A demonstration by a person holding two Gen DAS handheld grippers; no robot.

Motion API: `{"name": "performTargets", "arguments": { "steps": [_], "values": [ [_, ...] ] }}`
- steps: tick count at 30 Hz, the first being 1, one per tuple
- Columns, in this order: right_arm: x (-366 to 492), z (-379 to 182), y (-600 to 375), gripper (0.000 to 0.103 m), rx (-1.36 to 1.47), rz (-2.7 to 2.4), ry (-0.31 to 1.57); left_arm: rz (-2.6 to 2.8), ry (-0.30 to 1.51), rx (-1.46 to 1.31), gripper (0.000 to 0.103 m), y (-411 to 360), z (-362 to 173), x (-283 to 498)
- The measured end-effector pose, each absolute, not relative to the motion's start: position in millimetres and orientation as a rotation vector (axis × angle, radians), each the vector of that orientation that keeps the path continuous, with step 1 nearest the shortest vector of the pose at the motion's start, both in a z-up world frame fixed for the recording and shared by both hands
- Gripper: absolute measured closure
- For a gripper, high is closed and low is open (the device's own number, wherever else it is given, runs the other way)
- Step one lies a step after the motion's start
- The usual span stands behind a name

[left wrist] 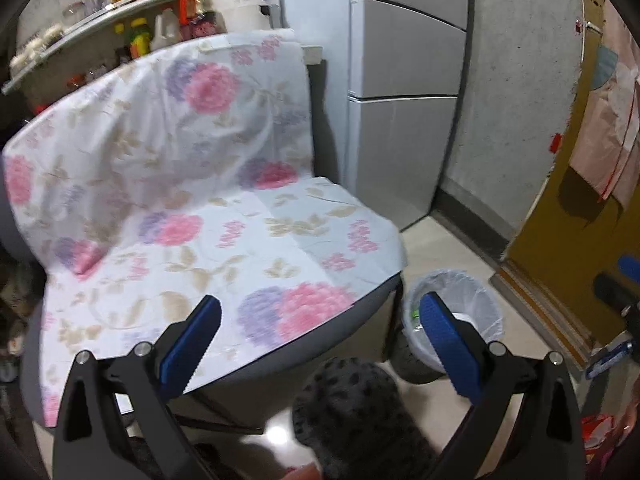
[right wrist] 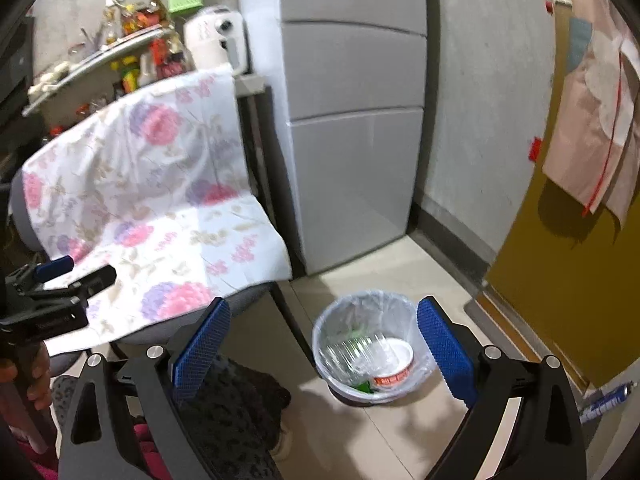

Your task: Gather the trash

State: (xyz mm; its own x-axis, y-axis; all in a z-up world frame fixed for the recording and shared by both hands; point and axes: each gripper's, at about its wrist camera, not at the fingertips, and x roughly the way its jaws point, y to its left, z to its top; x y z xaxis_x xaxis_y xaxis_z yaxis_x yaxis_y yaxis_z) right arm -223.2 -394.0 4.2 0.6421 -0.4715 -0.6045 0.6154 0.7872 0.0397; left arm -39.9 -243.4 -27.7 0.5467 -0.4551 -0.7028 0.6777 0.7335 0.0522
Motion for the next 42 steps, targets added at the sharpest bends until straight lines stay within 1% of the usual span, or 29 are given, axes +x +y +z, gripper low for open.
{"name": "performTargets", "arguments": {
  "steps": [7, 13, 42],
  "values": [
    [-216, 5, -386, 0.009, 0.234, -0.595, 0.637, -0.628, 0.747, 0.375, 0.006, -214, -23, -49],
    [-212, 4, -383, 0.009, 0.223, -0.591, 0.646, -0.593, 0.768, 0.374, 0.006, -203, -25, -46],
    [-210, 2, -383, 0.009, 0.221, -0.602, 0.648, -0.582, 0.755, 0.352, 0.006, -198, -19, -46]
  ]
}}
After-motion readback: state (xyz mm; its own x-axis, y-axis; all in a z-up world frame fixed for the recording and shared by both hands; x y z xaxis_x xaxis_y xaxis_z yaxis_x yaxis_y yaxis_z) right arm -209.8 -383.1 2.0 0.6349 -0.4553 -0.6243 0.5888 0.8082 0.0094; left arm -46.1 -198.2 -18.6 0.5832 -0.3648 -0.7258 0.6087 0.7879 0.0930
